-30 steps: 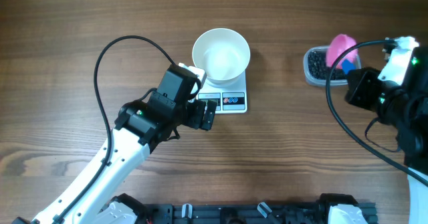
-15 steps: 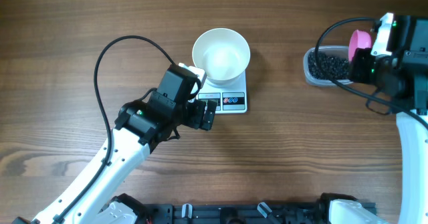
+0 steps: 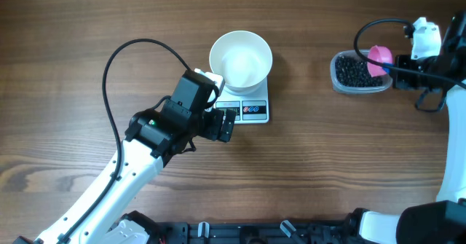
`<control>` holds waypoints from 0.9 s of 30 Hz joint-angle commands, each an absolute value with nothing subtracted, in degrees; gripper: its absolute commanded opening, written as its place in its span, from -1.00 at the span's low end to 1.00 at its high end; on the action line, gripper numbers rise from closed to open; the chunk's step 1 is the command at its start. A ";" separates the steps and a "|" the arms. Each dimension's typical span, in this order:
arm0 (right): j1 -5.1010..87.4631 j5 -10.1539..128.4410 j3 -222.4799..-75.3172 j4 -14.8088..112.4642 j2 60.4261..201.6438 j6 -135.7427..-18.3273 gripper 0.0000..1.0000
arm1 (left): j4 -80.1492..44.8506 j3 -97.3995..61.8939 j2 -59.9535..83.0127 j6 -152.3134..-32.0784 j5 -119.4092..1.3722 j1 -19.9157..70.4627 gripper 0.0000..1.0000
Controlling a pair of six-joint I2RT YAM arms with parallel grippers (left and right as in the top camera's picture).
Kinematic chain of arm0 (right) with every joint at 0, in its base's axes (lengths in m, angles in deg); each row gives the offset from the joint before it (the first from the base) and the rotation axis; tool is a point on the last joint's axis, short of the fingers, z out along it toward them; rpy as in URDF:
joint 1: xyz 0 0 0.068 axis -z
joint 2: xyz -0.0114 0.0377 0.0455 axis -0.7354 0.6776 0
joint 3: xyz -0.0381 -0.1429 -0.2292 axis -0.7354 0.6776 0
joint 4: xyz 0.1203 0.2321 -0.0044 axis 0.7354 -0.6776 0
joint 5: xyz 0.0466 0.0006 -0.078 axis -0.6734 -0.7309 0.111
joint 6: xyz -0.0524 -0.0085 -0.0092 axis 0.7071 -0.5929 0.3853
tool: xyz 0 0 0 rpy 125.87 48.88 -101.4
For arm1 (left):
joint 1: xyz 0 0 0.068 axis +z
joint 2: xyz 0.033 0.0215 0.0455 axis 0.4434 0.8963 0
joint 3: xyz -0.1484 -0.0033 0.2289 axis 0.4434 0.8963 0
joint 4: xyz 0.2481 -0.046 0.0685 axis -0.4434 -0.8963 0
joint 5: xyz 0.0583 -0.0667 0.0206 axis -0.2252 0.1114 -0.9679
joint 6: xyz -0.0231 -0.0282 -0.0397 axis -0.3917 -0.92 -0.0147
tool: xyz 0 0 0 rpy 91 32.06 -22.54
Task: Scoop item into bowl and weigh 150g on scale
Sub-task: 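Lower the pink scoop with the right gripper into the bean tub, then drag the scoop through the beans with the right gripper to fill it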
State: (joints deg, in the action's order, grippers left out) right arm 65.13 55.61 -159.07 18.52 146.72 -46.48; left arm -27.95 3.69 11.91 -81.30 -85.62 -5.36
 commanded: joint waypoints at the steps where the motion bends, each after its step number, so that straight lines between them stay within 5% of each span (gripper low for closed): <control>1: 65.21 56.40 -159.75 19.22 148.18 -45.43 -0.91 | -27.80 4.50 12.07 -80.58 -85.14 -4.90 1.00; 27: 64.23 61.17 -155.34 24.07 154.67 -51.33 -0.91 | -27.80 4.50 12.07 -80.58 -85.16 -4.90 1.00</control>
State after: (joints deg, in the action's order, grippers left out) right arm 64.51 60.40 -157.48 23.24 153.95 -50.24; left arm -28.00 3.69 11.91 -81.30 -85.62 -5.36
